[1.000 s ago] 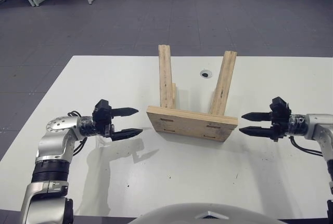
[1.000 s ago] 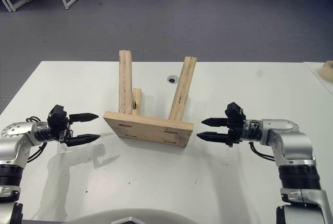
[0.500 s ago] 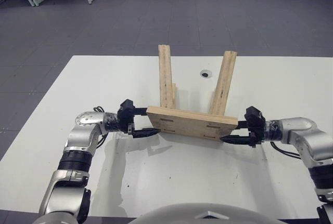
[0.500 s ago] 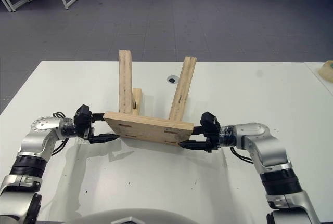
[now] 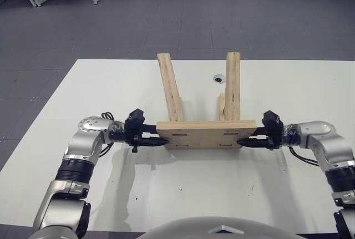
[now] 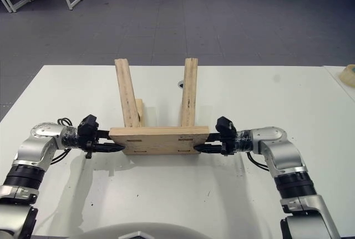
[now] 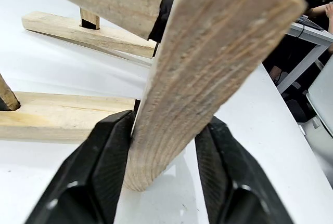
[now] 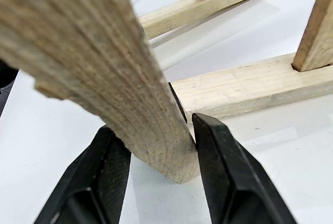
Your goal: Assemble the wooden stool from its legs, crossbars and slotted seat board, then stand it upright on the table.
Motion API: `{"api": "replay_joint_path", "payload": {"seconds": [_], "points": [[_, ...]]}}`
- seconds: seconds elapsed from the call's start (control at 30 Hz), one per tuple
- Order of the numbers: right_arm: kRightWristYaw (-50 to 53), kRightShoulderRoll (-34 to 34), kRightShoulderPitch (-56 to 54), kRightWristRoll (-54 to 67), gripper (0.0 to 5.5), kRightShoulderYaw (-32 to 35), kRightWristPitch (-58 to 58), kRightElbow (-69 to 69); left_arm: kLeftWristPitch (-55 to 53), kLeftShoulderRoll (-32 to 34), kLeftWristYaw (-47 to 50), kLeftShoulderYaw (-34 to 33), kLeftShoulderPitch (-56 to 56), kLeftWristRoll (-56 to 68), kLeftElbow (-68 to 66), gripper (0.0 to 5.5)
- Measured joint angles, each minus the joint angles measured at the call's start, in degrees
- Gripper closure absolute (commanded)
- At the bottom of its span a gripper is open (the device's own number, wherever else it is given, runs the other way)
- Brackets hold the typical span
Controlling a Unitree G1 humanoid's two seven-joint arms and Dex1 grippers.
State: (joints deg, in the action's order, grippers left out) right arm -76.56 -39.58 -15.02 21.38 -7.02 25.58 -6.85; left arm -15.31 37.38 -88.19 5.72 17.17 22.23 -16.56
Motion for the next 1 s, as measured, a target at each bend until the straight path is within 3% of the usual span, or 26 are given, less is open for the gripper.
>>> {"api": "replay_joint_path", "payload": {"seconds": [0.17,0.33,0.43,0.53,0.67,0.9,0.93,1.0], "points": [[-2.52,-1.33,-1.73,7.14,3.73,4.89,7.88,1.7,-10.42,2.37,0.61,-2.53,1.19,5.73,6.7,4.01],[-4.27,-4.61,-6.04,25.99,4.11,14.81,27.96,6.54,-34.48,4.76,4.82,-12.44,3.48,24.35,14.82,4.19],[2.83,-3.52,-10.49,39.69,4.21,21.89,40.59,6.72,-48.92,4.99,12.65,-18.23,7.7,36.11,15.87,4.2],[19.01,1.77,-14.49,51.84,4.21,27.1,46.83,2.1,-57.44,1.18,26.18,-24.53,14.0,44.58,11.89,4.2],[46.76,9.12,-15.78,70.36,4.22,27.81,42.92,-2.99,-62.8,-2.48,44.04,-29.19,19.82,53.37,0.04,4.2],[93.74,28.23,-22.92,83.42,4.22,31.88,24.11,-6.08,-57.83,-10.61,79.8,-35.34,27.19,68.35,-21.19,4.2],[99.73,29.71,-25.08,83.74,4.22,32.94,21.23,-6.66,-55.8,-12.12,85.66,-36.4,29.22,70.0,-23.9,3.82],[112.12,31.91,-28.84,84.85,3.65,34.6,15.49,-8.67,-50.33,-15.88,98.35,-39.4,33.5,73.18,-28.9,3.45]]}}
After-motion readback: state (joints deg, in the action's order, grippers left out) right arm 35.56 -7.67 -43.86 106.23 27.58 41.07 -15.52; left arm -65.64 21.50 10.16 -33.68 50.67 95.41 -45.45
